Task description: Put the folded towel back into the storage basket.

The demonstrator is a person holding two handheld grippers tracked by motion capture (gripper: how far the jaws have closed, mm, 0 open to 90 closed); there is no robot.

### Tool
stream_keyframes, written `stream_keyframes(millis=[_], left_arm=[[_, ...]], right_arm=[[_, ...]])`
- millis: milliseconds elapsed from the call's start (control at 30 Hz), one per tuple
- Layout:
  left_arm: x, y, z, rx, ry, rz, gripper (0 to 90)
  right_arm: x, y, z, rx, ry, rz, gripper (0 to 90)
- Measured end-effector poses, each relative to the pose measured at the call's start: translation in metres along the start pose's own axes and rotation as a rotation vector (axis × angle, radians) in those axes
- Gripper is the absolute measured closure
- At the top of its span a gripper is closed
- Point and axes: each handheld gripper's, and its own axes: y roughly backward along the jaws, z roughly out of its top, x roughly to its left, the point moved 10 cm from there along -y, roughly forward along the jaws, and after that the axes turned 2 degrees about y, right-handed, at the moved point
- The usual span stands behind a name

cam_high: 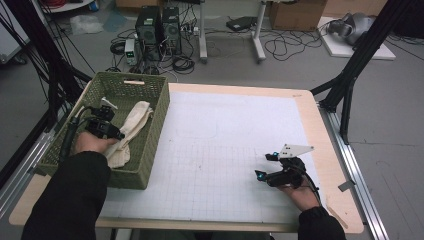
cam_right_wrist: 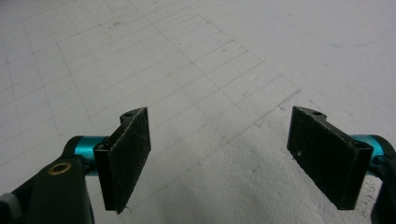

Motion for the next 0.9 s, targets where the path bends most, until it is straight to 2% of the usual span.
stream_keyframes(millis=[67, 133, 267, 400, 467, 567, 600, 633, 667, 733, 767, 800, 833, 900], left_arm=[[-0.003, -0.005, 0.002, -0.015, 0.029, -0.026, 83.7], [-0.005, -0.011, -0.001, 0.010, 0.043, -0.050, 79.5], [-0.005, -0.005, -0.001, 0.007, 0.005, -0.042, 67.2], [-0.004, 0.011, -0.002, 0.017, -0.040, -0.031, 54.9], [-0.004, 0.019, -0.006, 0.034, -0.078, -0.015, 52.4], [-0.008, 0.025, -0.013, 0.043, -0.078, -0.039, 49.1], [-0.009, 0.025, -0.016, 0.051, -0.084, -0.039, 49.0], [-0.008, 0.025, -0.020, 0.067, -0.092, -0.022, 48.4], [-0.008, 0.024, -0.023, 0.084, -0.102, -0.008, 48.6], [-0.009, 0.023, -0.027, 0.105, -0.119, -0.010, 49.7], [-0.010, 0.022, -0.027, 0.114, -0.138, 0.007, 52.8], [-0.010, 0.021, -0.028, 0.127, -0.152, 0.022, 60.5], [-0.012, 0.019, -0.030, 0.149, -0.163, 0.014, 71.0], [-0.012, 0.013, -0.031, 0.161, -0.157, 0.026, 86.5]], right_arm=[[0.000, 0.000, 0.000, -0.001, 0.003, 0.000, 20.6], [0.000, 0.000, 0.000, 0.000, -0.002, 0.002, 20.6], [0.000, -0.001, 0.000, -0.004, 0.003, 0.003, 20.6], [0.000, -0.001, 0.000, -0.001, 0.004, 0.004, 20.7], [0.000, -0.001, 0.000, -0.003, 0.002, 0.004, 20.6], [-0.001, -0.001, 0.000, -0.002, 0.002, 0.002, 20.6], [-0.001, -0.001, 0.000, 0.001, 0.006, 0.001, 20.7], [0.000, -0.001, -0.001, 0.002, 0.003, 0.004, 20.7], [0.000, -0.001, -0.001, 0.008, 0.000, 0.002, 20.6], [0.000, -0.001, -0.001, 0.008, -0.003, 0.002, 20.6], [-0.001, -0.001, -0.001, 0.004, -0.002, -0.002, 20.6], [-0.001, -0.001, -0.001, 0.006, -0.007, 0.000, 20.6], [-0.002, -0.001, -0.001, 0.005, -0.004, -0.004, 20.6], [-0.001, -0.001, 0.000, -0.001, -0.006, -0.003, 20.6]])
